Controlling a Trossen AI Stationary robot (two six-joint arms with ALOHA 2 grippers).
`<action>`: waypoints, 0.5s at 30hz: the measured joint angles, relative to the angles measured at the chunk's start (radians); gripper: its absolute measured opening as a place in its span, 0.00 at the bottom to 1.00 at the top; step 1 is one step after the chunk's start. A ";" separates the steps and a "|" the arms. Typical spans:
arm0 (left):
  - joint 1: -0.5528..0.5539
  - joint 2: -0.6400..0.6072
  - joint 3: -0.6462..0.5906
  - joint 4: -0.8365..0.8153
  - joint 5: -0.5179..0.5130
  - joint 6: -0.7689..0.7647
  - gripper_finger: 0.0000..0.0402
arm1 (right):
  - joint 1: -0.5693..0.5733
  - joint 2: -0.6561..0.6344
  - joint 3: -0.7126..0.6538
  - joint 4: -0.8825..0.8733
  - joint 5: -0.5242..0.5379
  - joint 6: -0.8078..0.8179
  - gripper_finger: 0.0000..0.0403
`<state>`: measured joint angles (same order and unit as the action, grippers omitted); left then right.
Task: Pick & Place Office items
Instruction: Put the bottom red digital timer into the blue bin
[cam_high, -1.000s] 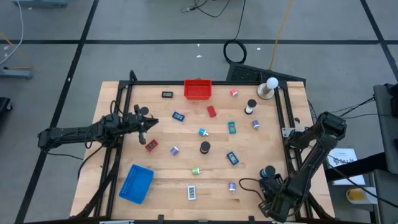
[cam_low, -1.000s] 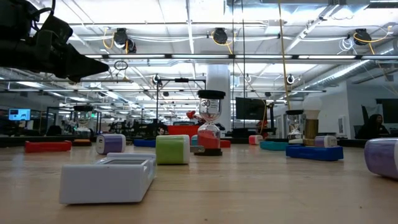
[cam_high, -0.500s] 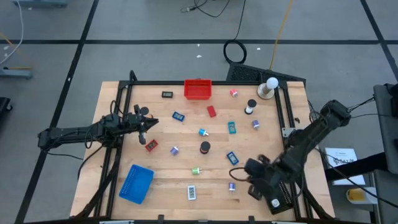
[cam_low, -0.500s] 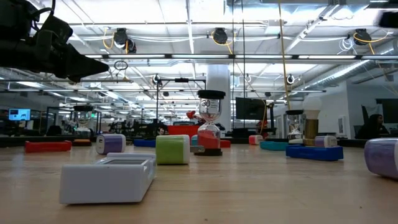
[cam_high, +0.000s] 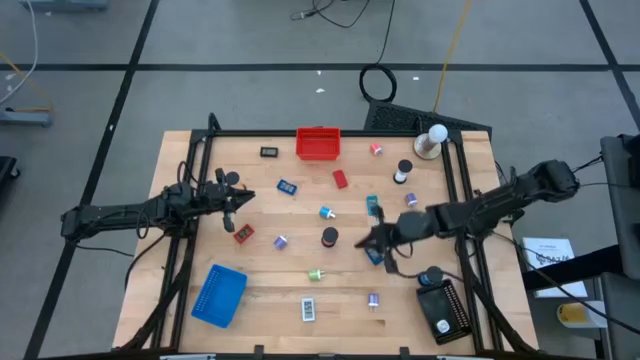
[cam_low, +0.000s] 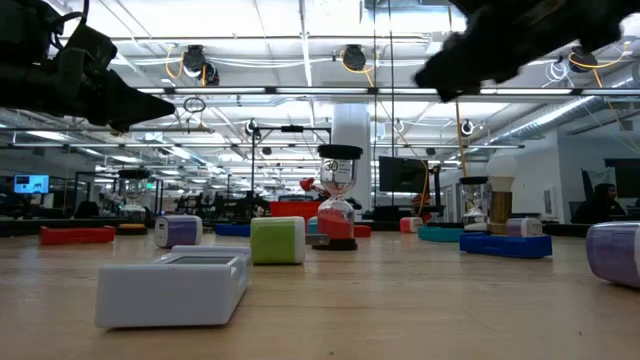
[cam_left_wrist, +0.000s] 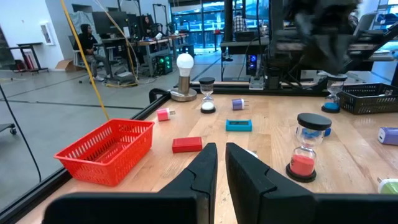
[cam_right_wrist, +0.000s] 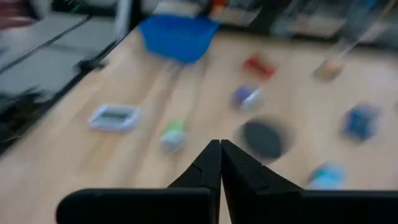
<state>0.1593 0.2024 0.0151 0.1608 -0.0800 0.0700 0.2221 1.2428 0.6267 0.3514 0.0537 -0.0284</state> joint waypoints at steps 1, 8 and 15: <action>0.000 0.000 0.000 0.000 0.000 0.000 0.10 | -0.032 0.000 -0.018 0.076 0.001 -0.042 0.01; 0.000 0.000 0.000 0.002 0.000 0.000 0.10 | -0.225 0.000 -0.046 0.280 -0.001 -0.120 0.00; 0.000 0.000 0.000 0.043 -0.005 -0.161 0.10 | -0.328 0.000 -0.046 0.238 -0.003 -0.157 0.00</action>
<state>0.1596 0.2024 0.0155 0.2043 -0.0853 -0.0906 -0.1063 1.2427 0.5808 0.5892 0.0509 -0.1857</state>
